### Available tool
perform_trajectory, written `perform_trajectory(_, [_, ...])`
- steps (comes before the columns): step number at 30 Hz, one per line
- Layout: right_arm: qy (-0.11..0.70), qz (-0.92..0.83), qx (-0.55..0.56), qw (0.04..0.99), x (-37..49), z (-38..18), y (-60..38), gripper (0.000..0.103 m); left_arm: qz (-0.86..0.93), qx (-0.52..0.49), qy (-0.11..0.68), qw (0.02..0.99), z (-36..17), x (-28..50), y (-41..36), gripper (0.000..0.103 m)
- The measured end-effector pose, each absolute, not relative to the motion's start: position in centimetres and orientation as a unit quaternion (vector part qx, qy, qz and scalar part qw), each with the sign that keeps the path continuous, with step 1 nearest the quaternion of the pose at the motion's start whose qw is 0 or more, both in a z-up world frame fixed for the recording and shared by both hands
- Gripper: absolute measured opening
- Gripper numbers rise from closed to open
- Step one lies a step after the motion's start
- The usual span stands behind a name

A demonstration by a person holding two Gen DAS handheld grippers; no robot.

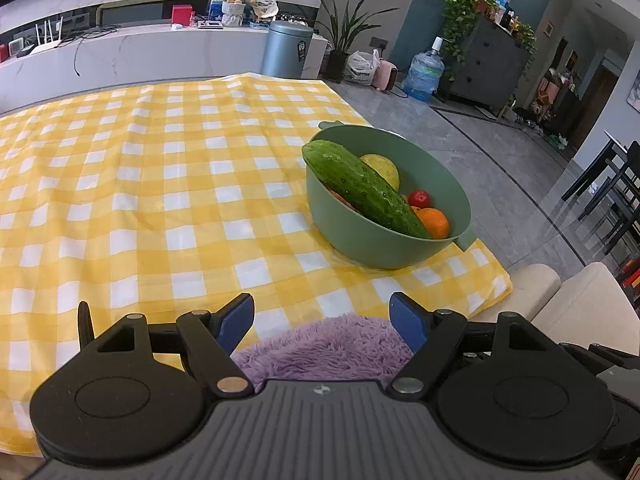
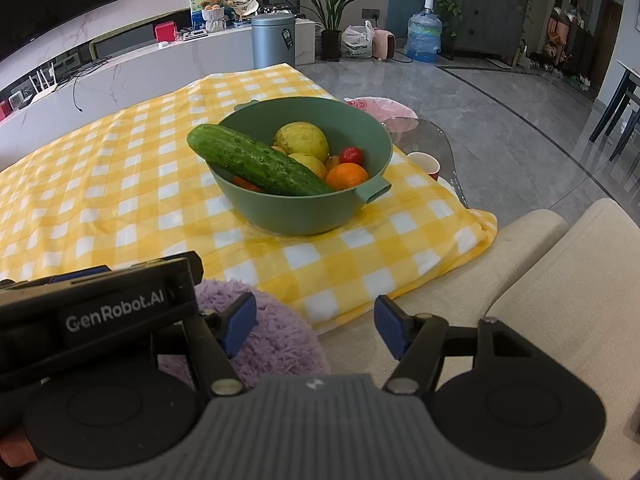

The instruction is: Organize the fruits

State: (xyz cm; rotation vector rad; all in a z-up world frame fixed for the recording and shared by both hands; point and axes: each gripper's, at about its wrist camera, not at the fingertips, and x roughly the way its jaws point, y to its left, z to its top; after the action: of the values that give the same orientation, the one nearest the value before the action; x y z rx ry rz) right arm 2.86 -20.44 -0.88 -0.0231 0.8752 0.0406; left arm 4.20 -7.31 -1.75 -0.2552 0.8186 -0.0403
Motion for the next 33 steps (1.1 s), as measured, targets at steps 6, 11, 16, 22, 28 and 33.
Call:
perform_trajectory(6, [0.424, 0.020, -0.010, 0.906, 2.87, -0.89, -20.45, 0.063, -0.020, -0.122, 0.399, 0.908, -1.70, 4.19, -7.35, 0.090])
perform_trajectory(11, [0.424, 0.019, -0.010, 0.905, 2.87, -0.89, -20.45, 0.063, -0.019, -0.123, 0.396, 0.910, -1.71, 4.15, -7.27, 0.090])
perform_trajectory(16, [0.424, 0.019, -0.010, 0.905, 2.87, -0.89, -20.42, 0.063, -0.019, -0.122, 0.396, 0.910, -1.66, 4.09, -7.25, 0.090])
perform_trajectory(22, [0.424, 0.018, -0.010, 0.905, 2.86, -0.88, -20.42, 0.063, -0.020, -0.123, 0.396, 0.910, -1.68, 4.07, -7.28, 0.090])
perform_trajectory(28, [0.424, 0.018, -0.010, 0.906, 2.87, -0.85, -20.41, 0.063, -0.021, -0.122, 0.399, 0.908, -1.63, 4.04, -7.14, 0.090])
perform_trajectory(33, [0.424, 0.018, -0.010, 0.906, 2.90, -0.84, -20.38, 0.063, -0.019, -0.121, 0.396, 0.910, -1.59, 4.00, -7.08, 0.090])
